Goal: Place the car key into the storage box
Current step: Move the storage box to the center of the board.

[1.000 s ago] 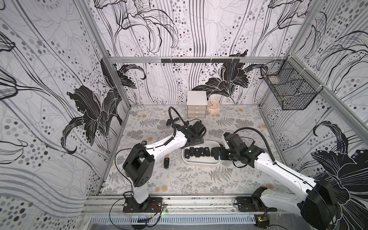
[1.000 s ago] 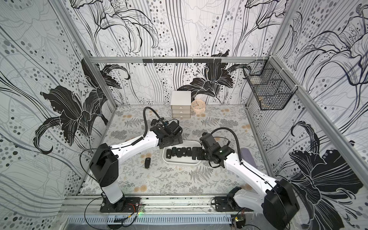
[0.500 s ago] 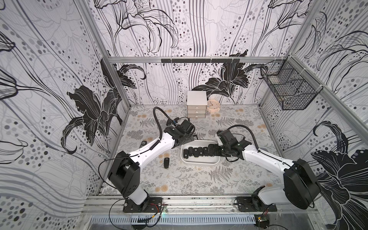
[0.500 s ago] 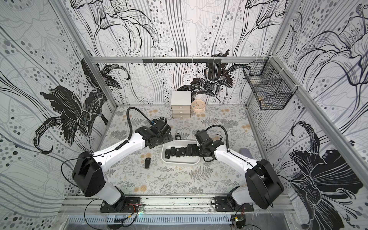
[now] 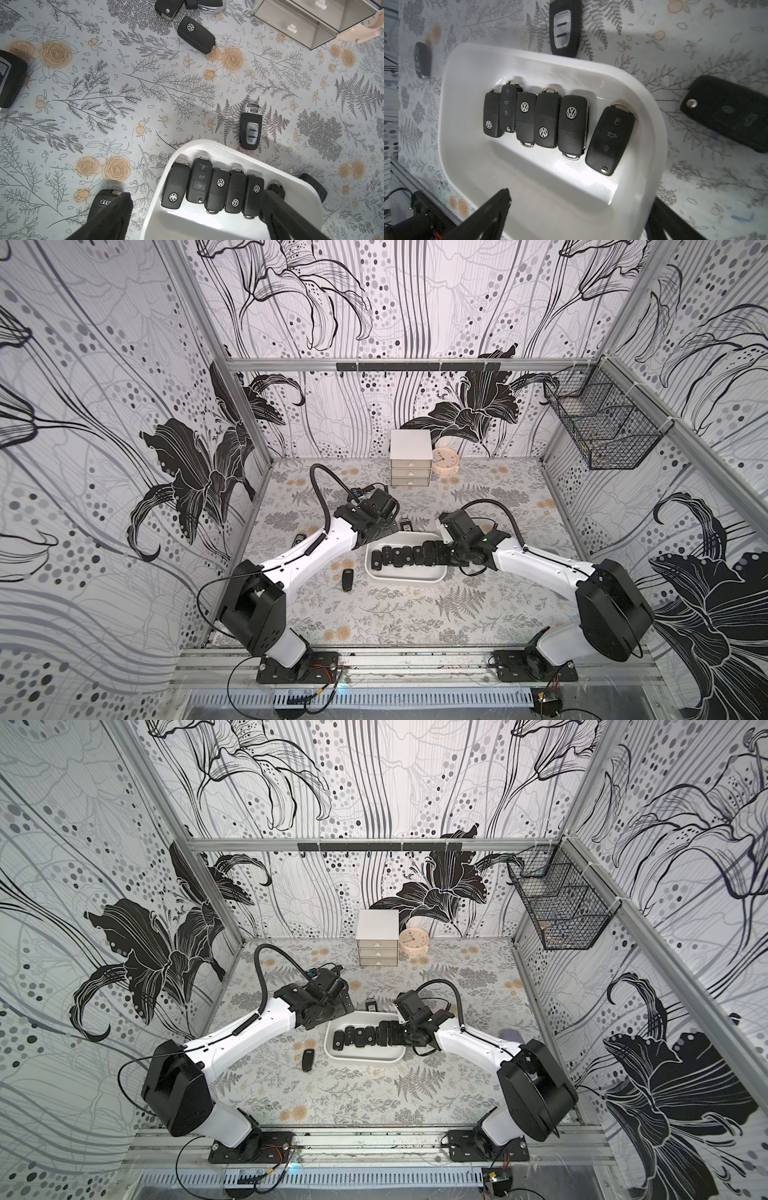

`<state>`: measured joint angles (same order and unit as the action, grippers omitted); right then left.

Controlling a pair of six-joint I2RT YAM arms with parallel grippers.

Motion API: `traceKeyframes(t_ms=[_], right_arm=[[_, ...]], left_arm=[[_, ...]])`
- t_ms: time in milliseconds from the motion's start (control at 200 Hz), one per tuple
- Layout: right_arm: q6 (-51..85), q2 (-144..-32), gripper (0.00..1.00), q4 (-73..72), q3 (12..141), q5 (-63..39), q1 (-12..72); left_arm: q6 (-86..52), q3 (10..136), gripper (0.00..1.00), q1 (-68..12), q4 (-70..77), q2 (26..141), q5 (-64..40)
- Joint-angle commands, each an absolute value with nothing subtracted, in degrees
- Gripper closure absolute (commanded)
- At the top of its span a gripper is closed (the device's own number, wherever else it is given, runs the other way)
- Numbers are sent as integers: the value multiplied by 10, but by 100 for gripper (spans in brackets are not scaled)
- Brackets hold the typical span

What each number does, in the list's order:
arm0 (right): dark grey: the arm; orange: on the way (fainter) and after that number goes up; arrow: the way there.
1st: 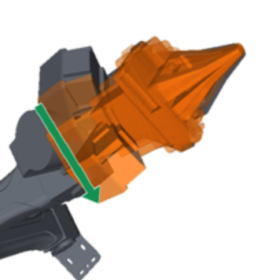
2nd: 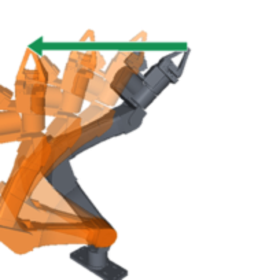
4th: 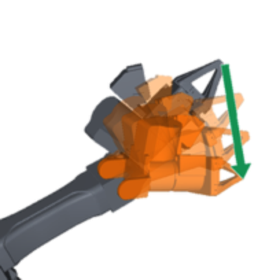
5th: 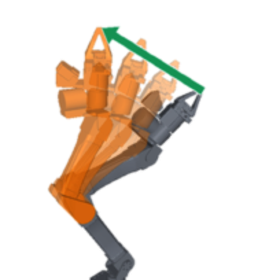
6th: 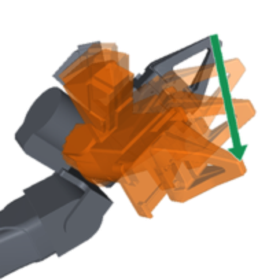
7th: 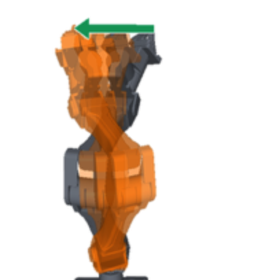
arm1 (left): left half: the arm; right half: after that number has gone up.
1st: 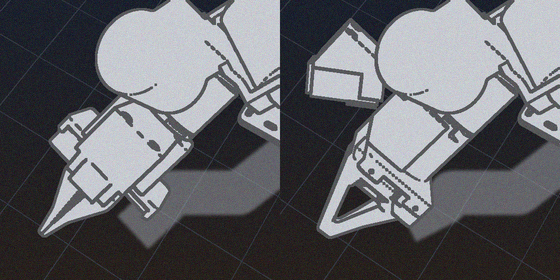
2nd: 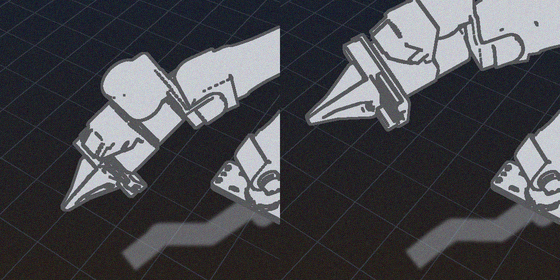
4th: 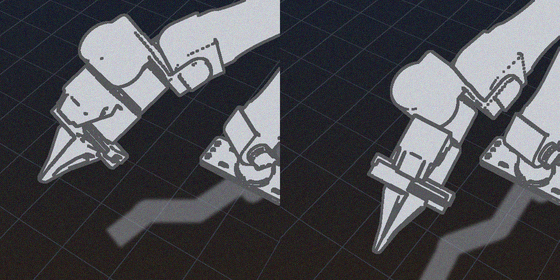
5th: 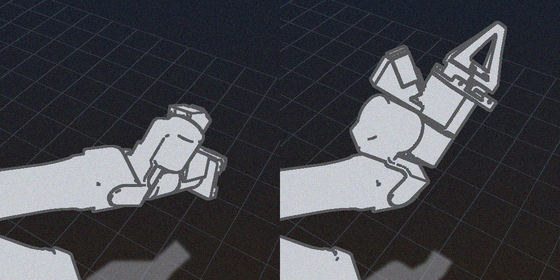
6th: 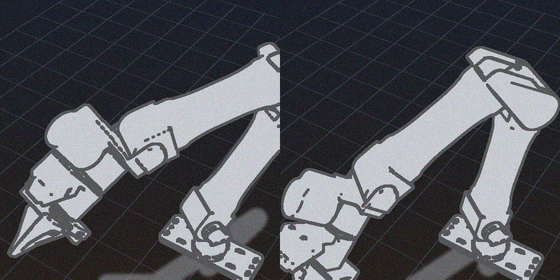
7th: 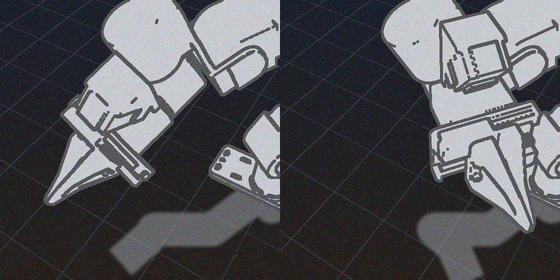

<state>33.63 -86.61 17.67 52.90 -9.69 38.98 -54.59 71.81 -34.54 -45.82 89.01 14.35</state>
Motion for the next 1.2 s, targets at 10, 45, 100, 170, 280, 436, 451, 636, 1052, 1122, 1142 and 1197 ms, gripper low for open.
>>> traceKeyframes(t_ms=[10, 45, 100, 170, 280, 436, 451, 636, 1052, 1122, 1142, 1197], right_arm=[[341, -881, 0, 166, 554, -103, 395], [336, -880, 0, 171, 558, -97, 395], [326, -877, 0, 185, 566, -84, 395], [308, -869, 0, 206, 576, -65, 394], [283, -855, 0, 237, 587, -44, 385], [263, -837, 0, 256, 585, -36, 344], [260, -836, 0, 259, 584, -34, 340], [224, -842, 0, 273, 581, -29, 289], [183, -933, 1, 293, 587, -5, 248], [181, -944, 1, 290, 583, -1, 248], [180, -947, 1, 291, 584, 1, 248], [180, -954, 2, 291, 583, 8, 248]], left_arm=[[-537, 707, 0, -340, -446, 872, 156], [-537, 705, 1, -339, -446, 870, 156], [-536, 701, 1, -337, -444, 868, 156], [-533, 697, 1, -336, -438, 863, 155], [-523, 694, 1, -334, -424, 859, 150], [-491, 689, 1, -335, -383, 855, 122], [-487, 690, 1, -334, -380, 855, 119], [-464, 693, 1, -334, -346, 854, 98], [-433, 720, 1, -323, -334, 887, 84], [-429, 720, 1, -315, -328, 890, 76], [-428, 720, 1, -313, -327, 890, 74], [-427, 719, 1, -308, -323, 893, 68]])
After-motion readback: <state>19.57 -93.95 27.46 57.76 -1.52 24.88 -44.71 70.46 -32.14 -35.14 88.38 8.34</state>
